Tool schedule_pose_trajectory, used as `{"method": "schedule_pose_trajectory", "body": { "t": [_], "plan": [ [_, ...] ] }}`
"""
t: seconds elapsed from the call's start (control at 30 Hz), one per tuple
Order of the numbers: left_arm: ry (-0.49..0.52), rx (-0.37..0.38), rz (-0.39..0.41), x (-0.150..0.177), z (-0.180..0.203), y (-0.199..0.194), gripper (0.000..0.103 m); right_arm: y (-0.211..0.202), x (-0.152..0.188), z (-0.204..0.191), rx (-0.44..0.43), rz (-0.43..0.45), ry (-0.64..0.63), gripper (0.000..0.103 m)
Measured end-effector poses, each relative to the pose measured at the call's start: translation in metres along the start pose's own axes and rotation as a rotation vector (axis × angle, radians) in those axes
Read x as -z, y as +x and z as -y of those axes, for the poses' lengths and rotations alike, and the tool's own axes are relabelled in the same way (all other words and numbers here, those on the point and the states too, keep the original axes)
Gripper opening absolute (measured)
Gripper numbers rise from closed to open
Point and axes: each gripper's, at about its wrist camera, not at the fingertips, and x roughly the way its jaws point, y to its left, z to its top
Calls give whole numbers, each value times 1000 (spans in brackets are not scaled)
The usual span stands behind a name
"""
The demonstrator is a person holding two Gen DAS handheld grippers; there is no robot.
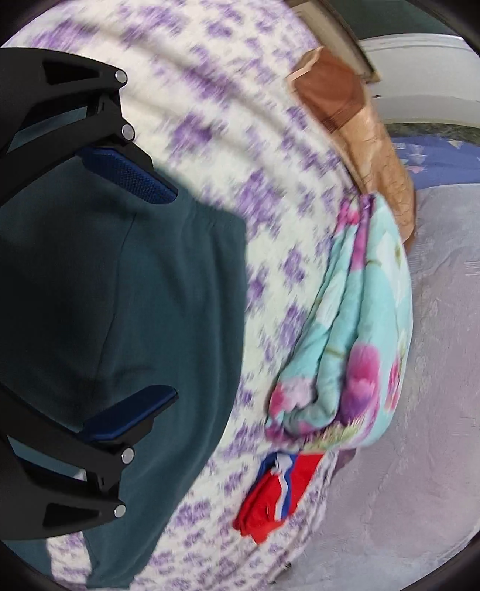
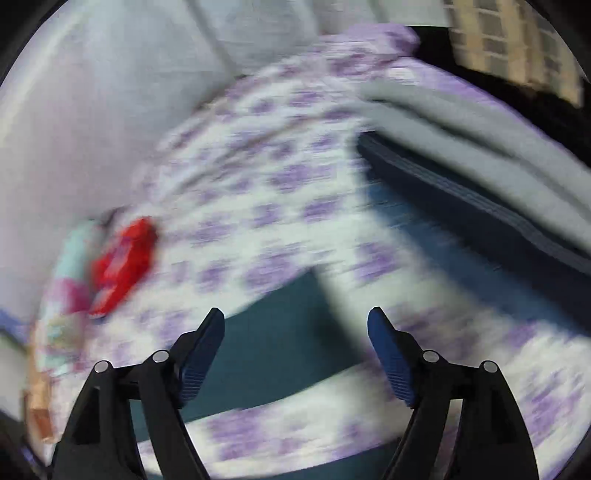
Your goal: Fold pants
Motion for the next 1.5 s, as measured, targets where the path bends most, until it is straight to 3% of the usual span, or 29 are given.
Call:
{"method": "schedule_pose_trajectory", "body": {
  "t": [0.1, 0.2, 0.27, 0.33, 0.4, 0.5, 0.57, 0.6, 0.67, 0.7, 0.77, 0.83, 0.93, 1.07, 1.1, 1.17, 1.2, 1.43, 1.47, 1.5],
  "plan": [
    [73, -47, 18, -23, -18, 0, 96, 8, 31, -44, -153, -25, -103, 88],
    [161, -134, 4, -41, -27, 15, 96, 24, 49, -71, -164, -48, -225, 88],
    [225, -128, -26, -48, -28, 31, 90, 35, 56, -75, -152, -79, -267, 88],
    [257, -91, -102, -51, -31, 55, 61, 40, 57, -68, -155, -101, -244, 88],
    [264, -58, -186, -50, -32, 77, 53, 43, 52, -54, -157, -117, -197, 88],
    [330, -64, -216, -44, -27, 95, 53, 45, 47, -39, -168, -115, -136, 88],
    [352, -45, -202, -42, -23, 96, 36, 47, 46, -34, -161, -111, -122, 88],
    [362, -22, -195, -43, -19, 94, 22, 49, 47, -34, -155, -110, -126, 88],
    [331, -78, -144, -50, -18, 87, 22, 51, 48, -35, -154, -113, -135, 88],
    [296, -95, -76, -60, -20, 78, 22, 52, 50, -38, -160, -117, -148, 88],
    [234, -91, -3, -74, -26, 67, 22, 53, 53, -42, -154, -122, -168, 88],
    [205, -71, -49, -79, -29, 74, 25, 54, 55, -50, -132, -128, -188, 88],
    [294, -126, -104, -72, -22, 87, 29, 55, 55, -73, -115, -145, -284, 91],
    [244, -30, -59, -67, -36, 67, 30, 73, 59, -140, -61, -142, -632, 97],
    [233, -22, -54, -68, -40, 65, 30, 89, 61, -162, -75, -176, -749, 98],
    [208, -25, -40, -69, -49, 59, 30, 116, 65, -185, -30, -213, -855, 97],
    [198, -21, -43, -69, -51, 57, 30, 131, 68, -197, 2, -213, -904, 96],
    [220, -18, -74, -64, -60, 63, 32, 180, 109, -241, -45, -328, -1136, 87],
    [228, -16, -76, -63, -60, 64, 33, 180, 114, -243, -58, -320, -1154, 82],
    [251, -15, -77, -64, -58, 67, 37, 179, 115, -244, -88, -314, -1152, 70]
  ]
}}
